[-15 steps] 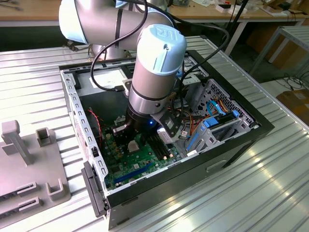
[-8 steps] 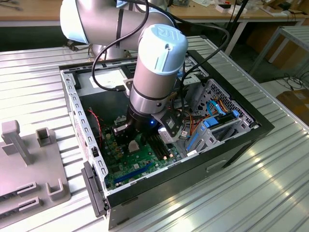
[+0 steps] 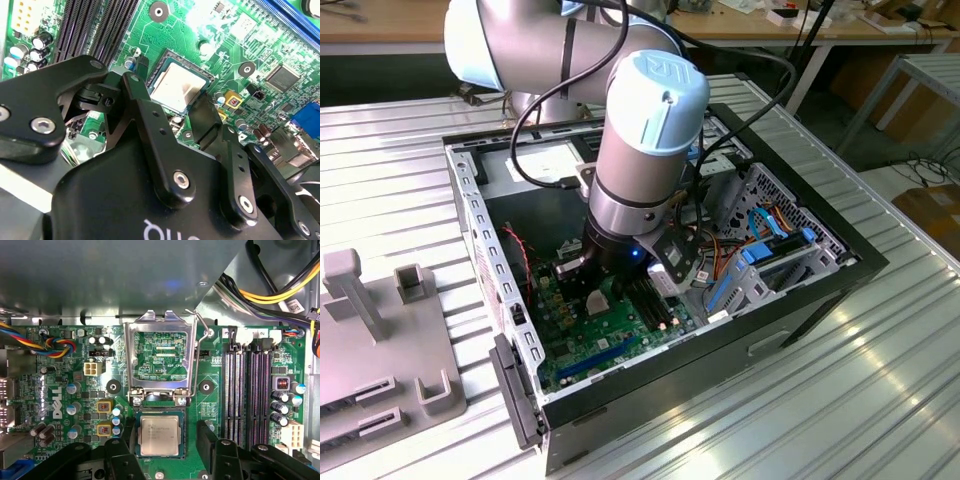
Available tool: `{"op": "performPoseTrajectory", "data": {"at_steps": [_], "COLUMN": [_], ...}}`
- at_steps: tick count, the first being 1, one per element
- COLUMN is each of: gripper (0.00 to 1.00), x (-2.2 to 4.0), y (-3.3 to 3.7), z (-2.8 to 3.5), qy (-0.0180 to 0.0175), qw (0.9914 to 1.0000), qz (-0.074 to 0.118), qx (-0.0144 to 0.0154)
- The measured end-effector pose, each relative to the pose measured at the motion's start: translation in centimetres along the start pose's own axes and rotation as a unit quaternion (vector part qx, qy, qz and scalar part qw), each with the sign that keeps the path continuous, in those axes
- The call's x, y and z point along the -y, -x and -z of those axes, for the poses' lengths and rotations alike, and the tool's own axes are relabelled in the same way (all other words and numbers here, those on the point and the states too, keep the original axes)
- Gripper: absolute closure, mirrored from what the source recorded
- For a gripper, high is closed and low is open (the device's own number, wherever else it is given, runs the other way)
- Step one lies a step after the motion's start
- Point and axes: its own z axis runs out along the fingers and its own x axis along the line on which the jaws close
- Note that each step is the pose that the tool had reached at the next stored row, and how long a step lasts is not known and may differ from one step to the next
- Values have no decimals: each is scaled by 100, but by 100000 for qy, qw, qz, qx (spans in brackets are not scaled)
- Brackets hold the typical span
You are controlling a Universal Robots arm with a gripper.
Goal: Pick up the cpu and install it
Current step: 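Place the cpu into insertion slot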
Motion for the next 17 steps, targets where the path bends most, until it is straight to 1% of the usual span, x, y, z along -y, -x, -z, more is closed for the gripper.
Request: {"op": "performPoseTrajectory", "data": {"at_steps": [2,6,9,10,12,13,14,15,16,17], "gripper": [40,40,40,40,40,40,40,47,66,78], "x": [0,0,0,0,-1,-2,-2,-2,-2,-2], "y": [0,-23,-24,-25,-27,-27,-28,-29,-29,-29], "z": [0,5,33,52,118,140,189,190,191,191], "qy": [-3,-4,-6,-4,-2,-3,0,2,-1,-2], "qw": [100000,100000,100000,100000,100000,100000,100000,100000,100000,100000], "qz": [1,-1,0,0,-7,-5,-2,-2,-3,-2], "qx": [-3,-4,-4,-4,-13,-19,-30,-29,-31,-31]}}
